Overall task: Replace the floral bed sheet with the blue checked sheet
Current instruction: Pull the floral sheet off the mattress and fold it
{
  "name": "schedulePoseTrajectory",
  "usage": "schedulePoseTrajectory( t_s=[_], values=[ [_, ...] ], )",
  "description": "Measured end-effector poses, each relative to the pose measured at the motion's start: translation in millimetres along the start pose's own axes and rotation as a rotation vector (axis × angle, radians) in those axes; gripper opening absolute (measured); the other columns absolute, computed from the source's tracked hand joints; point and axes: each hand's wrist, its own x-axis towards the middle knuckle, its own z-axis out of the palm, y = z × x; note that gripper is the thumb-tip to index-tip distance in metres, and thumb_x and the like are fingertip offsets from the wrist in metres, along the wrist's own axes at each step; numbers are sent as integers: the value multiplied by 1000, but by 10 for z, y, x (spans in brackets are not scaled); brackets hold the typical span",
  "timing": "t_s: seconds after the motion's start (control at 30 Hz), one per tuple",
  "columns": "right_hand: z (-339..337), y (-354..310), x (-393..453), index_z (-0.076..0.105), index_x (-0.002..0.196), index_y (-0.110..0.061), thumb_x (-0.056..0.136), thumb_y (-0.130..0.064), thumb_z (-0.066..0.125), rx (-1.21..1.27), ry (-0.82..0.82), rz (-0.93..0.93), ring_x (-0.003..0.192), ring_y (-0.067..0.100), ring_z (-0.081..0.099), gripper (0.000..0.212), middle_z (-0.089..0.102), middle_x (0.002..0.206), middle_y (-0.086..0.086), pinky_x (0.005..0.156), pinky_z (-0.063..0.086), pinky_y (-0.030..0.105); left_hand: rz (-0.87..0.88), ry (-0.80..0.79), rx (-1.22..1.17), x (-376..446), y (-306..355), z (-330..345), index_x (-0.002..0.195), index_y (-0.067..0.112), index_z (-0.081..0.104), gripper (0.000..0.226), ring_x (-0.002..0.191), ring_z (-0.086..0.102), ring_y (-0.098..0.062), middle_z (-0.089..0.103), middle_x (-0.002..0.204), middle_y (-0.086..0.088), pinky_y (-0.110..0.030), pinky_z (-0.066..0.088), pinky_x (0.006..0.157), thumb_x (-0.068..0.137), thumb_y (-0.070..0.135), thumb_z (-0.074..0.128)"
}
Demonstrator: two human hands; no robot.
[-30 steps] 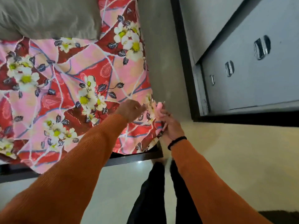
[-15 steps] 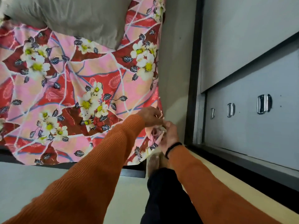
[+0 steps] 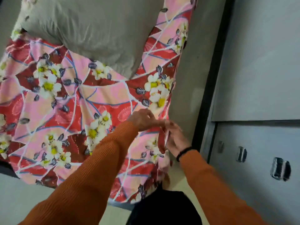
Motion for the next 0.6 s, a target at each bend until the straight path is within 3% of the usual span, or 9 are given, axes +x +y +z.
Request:
schedulePoseTrajectory(
  t_s=[0.07,0.13,0.17,0.27,0.33,0.43,0.53,0.6],
  values=[
    [128,31,46,69,114,3,66,-25,92,41,-39,22,88,20,72,60,74,102,16,88,57,33,-44,55,-108,352,200,-178,73,16,67,79,78,69,-26,73,83,-7,-40,58,85,75,91,43],
    [221,60,117,68,110,4,54,-21,98,122,-25,52,85,22,71,68,74,96,15,89,57,35,-78,41,22,700,391,-229,77,10,66,82,84,70,-32,72,88,-12,-42,57,85,86,85,35],
    [273,42,125,67,108,4,55,-18,98,134,-29,78,87,25,69,65,73,96,15,96,53,40,-83,51,134,824,479,-222,86,10,66,76,90,69,-33,71,95,-12,-42,57,85,88,81,40],
    [365,-117,202,69,90,-1,77,6,73,127,21,117,87,29,62,16,69,90,17,110,38,52,-130,93,276,1118,609,-127,122,10,59,52,106,64,-34,65,119,-12,-44,55,91,91,53,63],
    [344,-308,334,69,80,-5,82,17,56,60,70,180,80,29,60,26,68,82,17,97,44,49,-167,63,276,1240,617,-104,125,10,57,48,104,64,-32,65,119,-12,-41,55,90,91,44,67],
    [248,-650,672,64,75,-12,84,15,40,-176,247,238,66,22,56,37,65,69,8,65,46,33,-79,-45,207,1336,612,-178,111,11,70,35,78,63,-16,70,110,-6,-21,48,63,91,40,68],
    [162,-1064,1081,59,76,-10,91,0,38,-174,397,279,50,16,58,27,65,58,2,50,49,24,35,-70,112,1259,581,-353,97,12,76,23,89,68,-23,69,100,-5,-25,49,71,93,34,69],
    [179,-1375,1371,58,71,-12,95,-11,40,-47,434,277,41,14,55,30,60,49,-1,51,47,26,84,-90,32,1146,584,-459,95,10,76,22,93,69,-25,71,96,-3,-29,53,76,91,31,72]
  ],
)
